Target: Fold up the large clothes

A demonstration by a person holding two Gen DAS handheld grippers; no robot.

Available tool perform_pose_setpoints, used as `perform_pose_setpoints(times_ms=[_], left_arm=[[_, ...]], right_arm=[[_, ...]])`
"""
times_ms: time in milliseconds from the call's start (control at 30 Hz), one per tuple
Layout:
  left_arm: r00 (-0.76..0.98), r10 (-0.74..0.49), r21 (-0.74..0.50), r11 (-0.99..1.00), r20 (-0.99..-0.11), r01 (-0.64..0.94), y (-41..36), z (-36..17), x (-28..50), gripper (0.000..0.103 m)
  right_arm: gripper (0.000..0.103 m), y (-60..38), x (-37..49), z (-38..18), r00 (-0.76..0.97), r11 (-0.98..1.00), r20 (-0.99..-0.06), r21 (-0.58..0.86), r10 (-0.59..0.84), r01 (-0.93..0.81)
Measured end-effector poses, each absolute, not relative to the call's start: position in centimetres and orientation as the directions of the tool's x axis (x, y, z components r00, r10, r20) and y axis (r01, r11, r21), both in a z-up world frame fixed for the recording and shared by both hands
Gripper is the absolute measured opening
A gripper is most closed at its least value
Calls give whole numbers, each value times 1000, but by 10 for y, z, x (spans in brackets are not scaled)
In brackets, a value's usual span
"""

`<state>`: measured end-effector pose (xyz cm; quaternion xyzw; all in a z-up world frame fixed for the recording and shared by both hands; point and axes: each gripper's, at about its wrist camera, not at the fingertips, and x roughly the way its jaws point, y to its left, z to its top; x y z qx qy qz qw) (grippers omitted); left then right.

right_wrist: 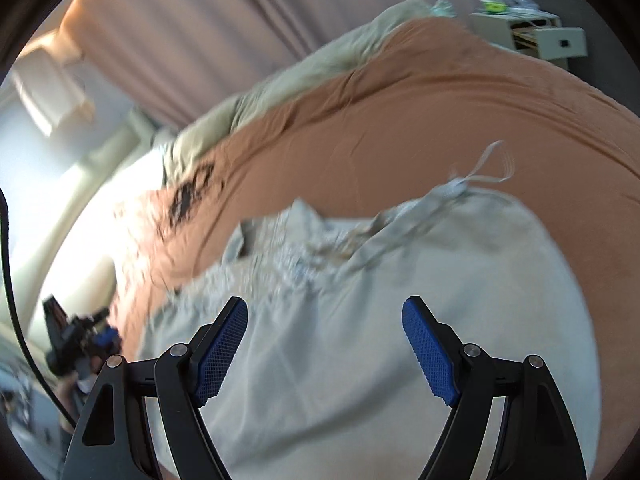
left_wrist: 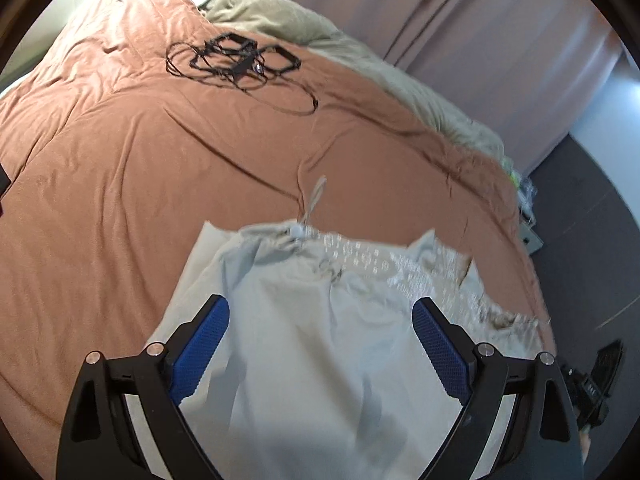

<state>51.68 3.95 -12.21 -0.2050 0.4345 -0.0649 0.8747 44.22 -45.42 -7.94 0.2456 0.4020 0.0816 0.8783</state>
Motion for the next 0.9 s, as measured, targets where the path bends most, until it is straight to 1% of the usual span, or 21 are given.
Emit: perform_pose_setpoints(times_ms=[100,133,200,267,367,400,433,467,500,533,567,600,633,700,900], left_arm=[[579,-300,-385,922,-759,-28,25,-131,518,93],[569,-295,-366,931,-768,-12,18,-134,519,91],[551,-283,-327,945,-785,18,5,-141,521,84],[526,-265,-287,957,-808,42,-10,-150,523,82],[484,-254,-255,965,-838,65,-27,-168,529,75],[459,-253,-251,966,-851,68,-32,-177,533,69],[441,-253,-248,966,-861,70,-36,-184,535,62],[433,-248,-241,968,-867,71,-39,-189,537,59],[426,-231,-222,972,-875,72,-43,-195,538,54],[428,-208,-195,978,-880,75,-46,-199,539,45],[439,-179,-162,984,-880,77,-49,-200,540,37],[448,-158,-138,987,-880,76,-50,-200,539,17],[456,-157,-136,988,-876,79,-49,-197,538,10],[483,-177,-153,984,-857,88,-44,-186,534,6],[580,-201,-180,979,-789,94,-32,-147,527,5]], right_arm=[[79,-430,452,-91,617,891,-710,453,340,30],[79,-421,456,-96,602,902,-727,431,331,23],[75,-410,461,-106,570,918,-757,396,319,13],[69,-401,466,-116,536,926,-782,377,317,2],[66,-389,474,-132,487,939,-817,345,308,-16],[64,-386,477,-138,471,940,-827,340,308,-18],[56,-383,479,-144,454,940,-834,340,313,-23],[49,-380,480,-146,446,940,-838,340,316,-28],[46,-377,481,-148,443,943,-841,330,312,-38],[36,-374,482,-149,444,947,-842,318,308,-53],[22,-372,484,-150,445,950,-843,304,302,-69],[13,-371,485,-149,447,953,-844,293,295,-76],[7,-372,486,-147,453,953,-840,293,297,-83],[4,-374,485,-139,484,951,-821,294,304,-98],[3,-382,483,-99,595,939,-737,331,320,-95]])
